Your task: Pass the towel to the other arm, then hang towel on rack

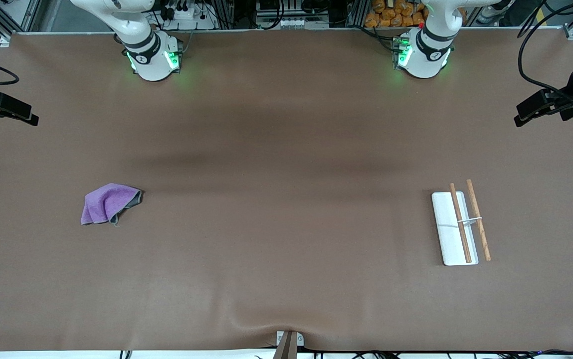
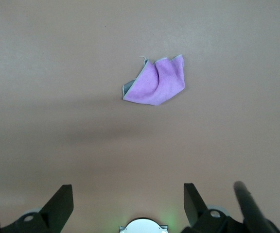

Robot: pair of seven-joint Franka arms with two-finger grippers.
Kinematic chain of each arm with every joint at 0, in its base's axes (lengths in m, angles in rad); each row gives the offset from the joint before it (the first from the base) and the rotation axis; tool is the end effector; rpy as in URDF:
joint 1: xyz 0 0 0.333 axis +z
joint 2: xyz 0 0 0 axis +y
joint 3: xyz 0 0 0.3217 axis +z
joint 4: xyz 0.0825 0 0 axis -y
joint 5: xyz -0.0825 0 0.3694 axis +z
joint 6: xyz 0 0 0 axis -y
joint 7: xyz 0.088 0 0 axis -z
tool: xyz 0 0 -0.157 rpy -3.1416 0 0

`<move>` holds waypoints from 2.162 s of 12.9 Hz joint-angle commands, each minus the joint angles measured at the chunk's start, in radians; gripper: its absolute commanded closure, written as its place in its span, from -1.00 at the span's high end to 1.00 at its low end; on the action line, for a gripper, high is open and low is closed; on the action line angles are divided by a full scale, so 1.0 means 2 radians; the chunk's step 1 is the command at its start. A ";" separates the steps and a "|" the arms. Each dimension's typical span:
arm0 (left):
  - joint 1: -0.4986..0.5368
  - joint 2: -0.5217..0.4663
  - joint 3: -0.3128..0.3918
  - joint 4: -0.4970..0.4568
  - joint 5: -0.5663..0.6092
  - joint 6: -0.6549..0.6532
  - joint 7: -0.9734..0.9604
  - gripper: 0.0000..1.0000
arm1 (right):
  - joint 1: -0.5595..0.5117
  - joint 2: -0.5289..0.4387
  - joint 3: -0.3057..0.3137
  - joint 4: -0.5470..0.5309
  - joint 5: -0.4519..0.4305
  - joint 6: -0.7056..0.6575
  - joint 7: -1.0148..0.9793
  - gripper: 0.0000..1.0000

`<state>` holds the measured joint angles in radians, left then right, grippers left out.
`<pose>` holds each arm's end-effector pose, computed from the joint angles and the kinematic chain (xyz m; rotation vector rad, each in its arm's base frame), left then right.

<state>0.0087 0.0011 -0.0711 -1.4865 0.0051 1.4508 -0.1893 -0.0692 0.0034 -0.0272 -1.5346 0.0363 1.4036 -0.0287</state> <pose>0.5253 -0.0320 0.6074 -3.1252 -0.1994 0.0562 0.5145 -0.0435 0.5817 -3.0889 0.0990 0.2041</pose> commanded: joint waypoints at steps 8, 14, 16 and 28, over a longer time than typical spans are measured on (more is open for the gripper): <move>-0.001 -0.003 -0.004 0.002 0.002 -0.021 0.012 1.00 | -0.002 -0.007 -0.002 -0.010 -0.001 0.010 -0.003 1.00; -0.001 -0.003 -0.004 -0.005 0.002 -0.020 0.012 1.00 | -0.016 0.015 -0.001 -0.034 -0.001 0.038 0.000 1.00; -0.001 -0.004 -0.004 -0.005 0.002 -0.020 0.012 1.00 | -0.022 0.030 -0.001 -0.036 0.000 0.049 0.000 1.00; -0.001 -0.004 -0.004 -0.011 0.002 -0.017 0.012 1.00 | -0.051 0.144 -0.001 -0.074 0.002 0.138 0.004 1.00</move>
<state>0.0066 0.0029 -0.0774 -1.5025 0.0051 1.4208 -0.1865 -0.1600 0.2598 -0.0385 -1.6714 0.0360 1.6544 -0.0272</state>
